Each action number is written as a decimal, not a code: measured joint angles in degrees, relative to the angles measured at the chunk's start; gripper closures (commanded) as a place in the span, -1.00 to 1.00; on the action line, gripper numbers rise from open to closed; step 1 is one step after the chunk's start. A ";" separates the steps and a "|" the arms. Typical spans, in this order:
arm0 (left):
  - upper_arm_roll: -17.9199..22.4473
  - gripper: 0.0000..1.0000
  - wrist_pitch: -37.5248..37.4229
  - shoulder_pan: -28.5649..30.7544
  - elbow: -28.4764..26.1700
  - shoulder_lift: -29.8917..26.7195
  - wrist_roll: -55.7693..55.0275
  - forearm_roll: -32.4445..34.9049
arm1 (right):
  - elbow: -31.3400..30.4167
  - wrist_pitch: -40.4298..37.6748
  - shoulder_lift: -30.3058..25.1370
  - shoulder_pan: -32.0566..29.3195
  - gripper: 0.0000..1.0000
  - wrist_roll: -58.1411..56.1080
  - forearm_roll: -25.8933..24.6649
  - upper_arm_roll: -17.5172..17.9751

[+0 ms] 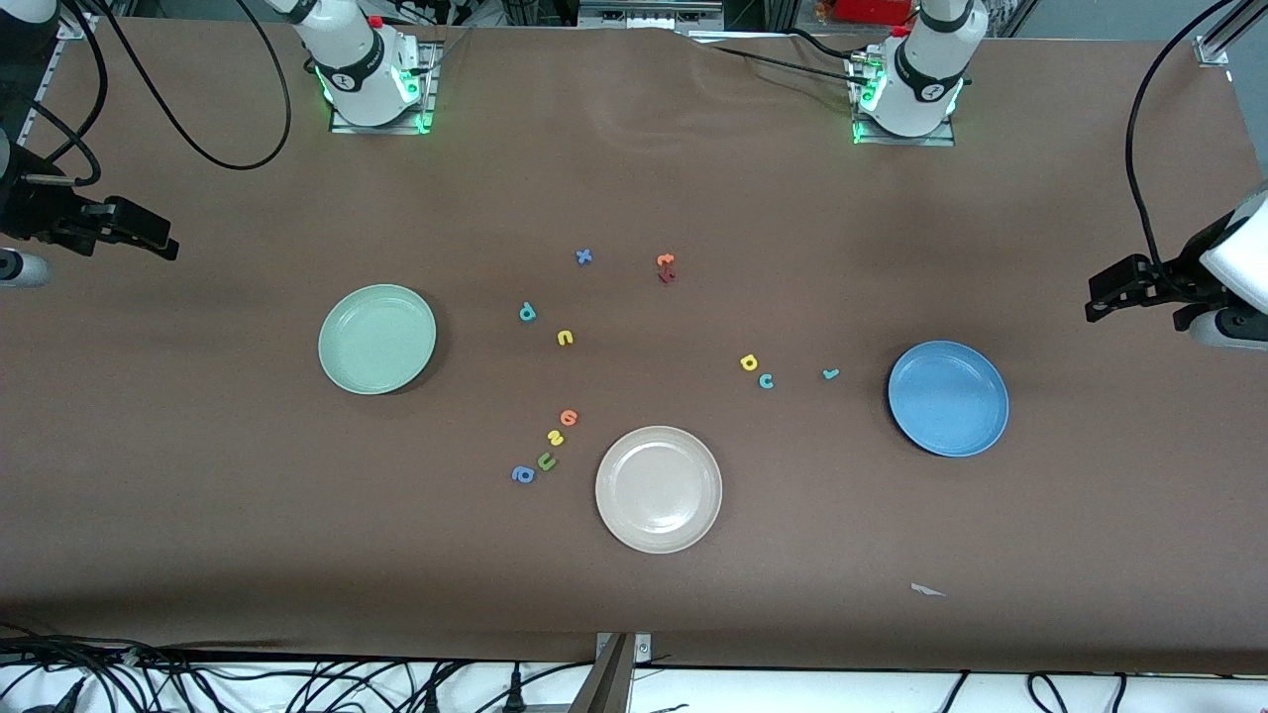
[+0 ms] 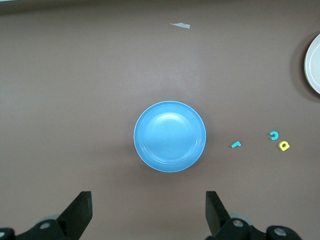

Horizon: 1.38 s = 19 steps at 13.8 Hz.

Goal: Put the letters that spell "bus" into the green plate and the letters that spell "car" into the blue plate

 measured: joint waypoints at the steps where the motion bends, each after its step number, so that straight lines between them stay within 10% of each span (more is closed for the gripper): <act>1: 0.00 -1.00 0.00 0.00 0.00 0.01 0.00 0.00 | 0.00 0.02 0.07 0.00 -1.00 0.00 -0.32 0.00; 19: 0.00 -1.00 0.00 0.00 0.00 0.17 0.00 0.00 | -0.01 -0.13 1.83 0.05 -1.00 -0.04 -1.70 0.48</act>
